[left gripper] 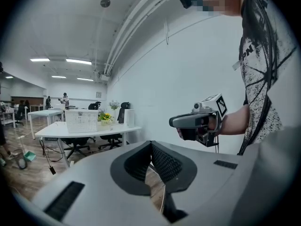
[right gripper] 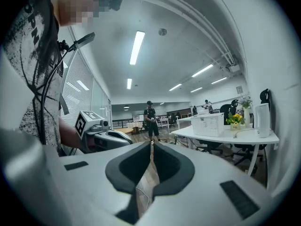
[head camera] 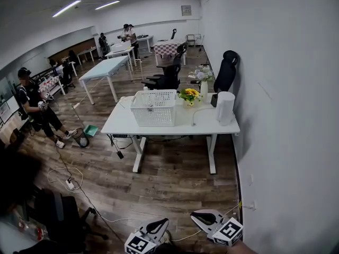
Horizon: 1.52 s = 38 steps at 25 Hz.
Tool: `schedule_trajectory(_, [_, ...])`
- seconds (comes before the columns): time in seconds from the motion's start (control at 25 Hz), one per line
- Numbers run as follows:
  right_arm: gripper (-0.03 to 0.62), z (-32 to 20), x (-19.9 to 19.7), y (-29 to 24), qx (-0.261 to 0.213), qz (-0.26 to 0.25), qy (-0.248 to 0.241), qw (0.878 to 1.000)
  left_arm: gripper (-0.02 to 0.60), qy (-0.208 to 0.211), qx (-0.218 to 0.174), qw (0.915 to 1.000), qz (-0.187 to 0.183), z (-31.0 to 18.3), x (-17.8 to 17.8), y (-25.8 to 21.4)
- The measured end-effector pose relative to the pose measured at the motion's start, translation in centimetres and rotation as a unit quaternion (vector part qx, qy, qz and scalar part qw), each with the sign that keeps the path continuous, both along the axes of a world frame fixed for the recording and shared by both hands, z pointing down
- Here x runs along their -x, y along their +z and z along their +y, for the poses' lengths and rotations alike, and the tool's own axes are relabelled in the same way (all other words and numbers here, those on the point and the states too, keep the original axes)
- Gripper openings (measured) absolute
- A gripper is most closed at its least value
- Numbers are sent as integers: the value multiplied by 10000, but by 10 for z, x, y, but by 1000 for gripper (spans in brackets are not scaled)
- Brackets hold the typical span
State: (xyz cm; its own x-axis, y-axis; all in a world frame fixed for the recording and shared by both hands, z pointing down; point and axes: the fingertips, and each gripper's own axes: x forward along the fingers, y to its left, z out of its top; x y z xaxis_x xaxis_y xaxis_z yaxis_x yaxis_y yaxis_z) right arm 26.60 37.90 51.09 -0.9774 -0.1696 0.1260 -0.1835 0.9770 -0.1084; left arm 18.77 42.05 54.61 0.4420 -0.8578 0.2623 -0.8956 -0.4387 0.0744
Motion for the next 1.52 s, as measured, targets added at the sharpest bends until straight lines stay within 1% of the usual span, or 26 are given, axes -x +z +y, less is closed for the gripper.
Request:
schedule_trajectory(0.2, [25, -14, 16, 10, 23, 131, 55, 9999, 11, 122, 98, 9999, 3, -14, 14, 13])
schedule_trajectory(0.32, [25, -31, 34, 15, 7, 202, 103, 9997, 11, 215, 118, 9997, -35, -32, 33, 17])
schedule_trajectory(0.64, [25, -85, 95, 14, -44, 271, 363, 9990, 11, 388, 19, 9992, 29, -94, 104, 6])
schedule_trajectory(0.88, [25, -113, 151, 9, -38, 280, 561, 9980, 11, 640, -62, 9979, 27, -124, 157, -2])
schedule_trajectory(1.12, [25, -131, 202, 15, 55, 215, 579, 9981, 11, 643, -75, 9979, 85, -146, 203, 7])
schedule_trajectory(1.2, [25, -136, 215, 14, 57, 192, 566, 9982, 11, 642, -71, 9978, 128, -151, 214, 9])
schedule_trajectory(1.32, [25, -143, 233, 11, 197, 64, 553, 9983, 11, 672, -64, 9976, 123, -158, 227, 11])
schedule_trajectory(1.52, [25, -157, 247, 11, 17, 252, 554, 9981, 11, 662, -90, 9976, 170, -171, 240, 12])
